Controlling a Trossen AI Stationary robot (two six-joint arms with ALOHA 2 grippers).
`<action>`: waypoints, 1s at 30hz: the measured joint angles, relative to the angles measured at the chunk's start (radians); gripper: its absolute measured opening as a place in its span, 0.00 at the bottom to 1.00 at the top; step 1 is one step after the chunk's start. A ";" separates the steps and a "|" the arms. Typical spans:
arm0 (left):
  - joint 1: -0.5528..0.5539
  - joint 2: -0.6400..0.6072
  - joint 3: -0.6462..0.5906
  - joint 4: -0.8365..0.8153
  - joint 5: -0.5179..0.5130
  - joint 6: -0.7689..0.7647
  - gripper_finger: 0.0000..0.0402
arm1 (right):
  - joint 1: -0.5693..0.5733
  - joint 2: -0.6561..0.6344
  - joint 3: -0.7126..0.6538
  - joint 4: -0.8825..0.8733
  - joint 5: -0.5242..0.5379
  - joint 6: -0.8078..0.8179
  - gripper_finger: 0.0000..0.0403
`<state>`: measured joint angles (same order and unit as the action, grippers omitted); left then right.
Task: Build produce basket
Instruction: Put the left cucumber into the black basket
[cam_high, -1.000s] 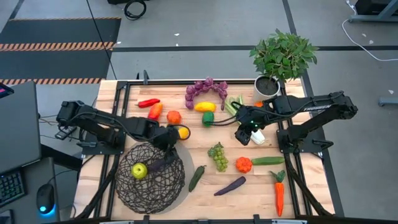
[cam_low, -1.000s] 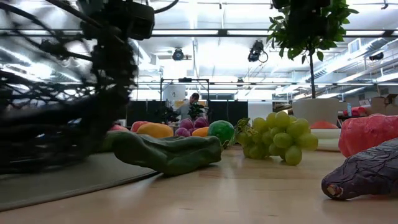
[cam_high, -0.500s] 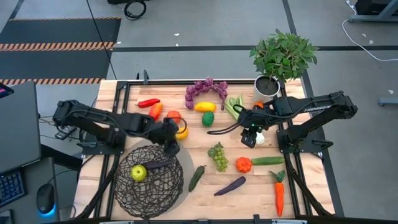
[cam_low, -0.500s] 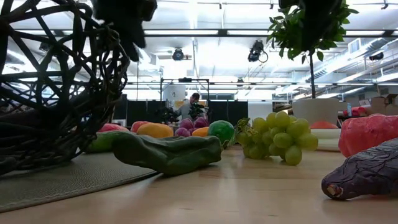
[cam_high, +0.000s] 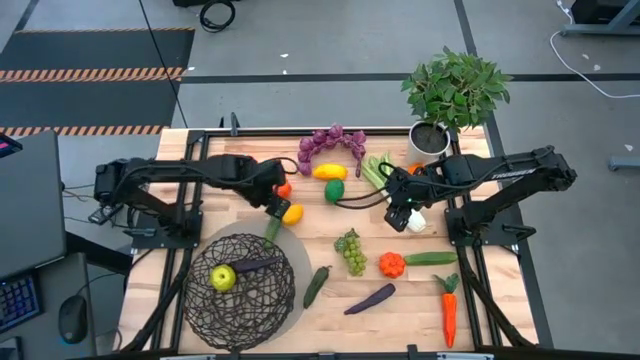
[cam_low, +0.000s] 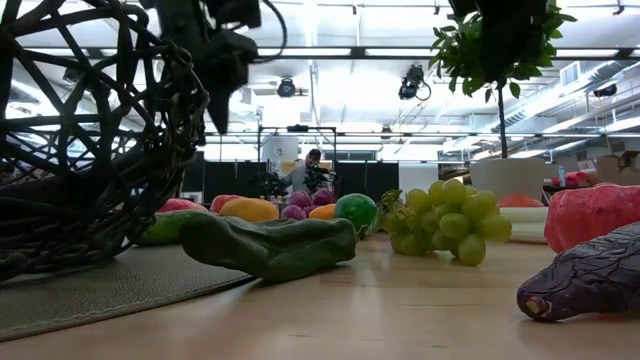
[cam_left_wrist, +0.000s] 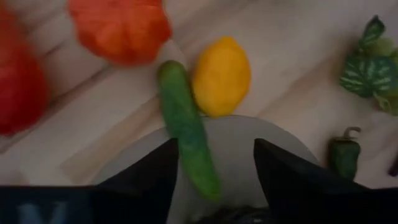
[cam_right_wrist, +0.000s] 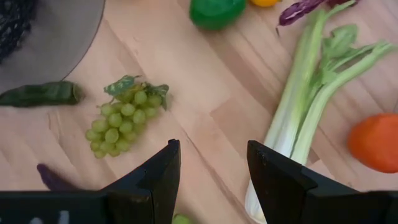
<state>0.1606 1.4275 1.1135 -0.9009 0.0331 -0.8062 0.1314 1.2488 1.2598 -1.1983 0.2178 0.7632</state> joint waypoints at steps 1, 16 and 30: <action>0.011 0.012 0.000 0.005 0.014 0.011 0.59 | 0.000 0.000 0.000 0.001 0.005 0.005 0.47; 0.045 0.250 -0.001 0.015 0.173 0.060 0.79 | -0.010 0.000 0.000 -0.009 0.027 0.014 0.47; 0.025 0.361 -0.001 0.023 0.193 0.060 0.79 | -0.056 0.001 0.000 -0.021 0.026 -0.118 0.47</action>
<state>0.1856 1.7887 1.1126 -0.8784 0.2260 -0.7464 0.0759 1.2495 1.2598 -1.2194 0.2442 0.6454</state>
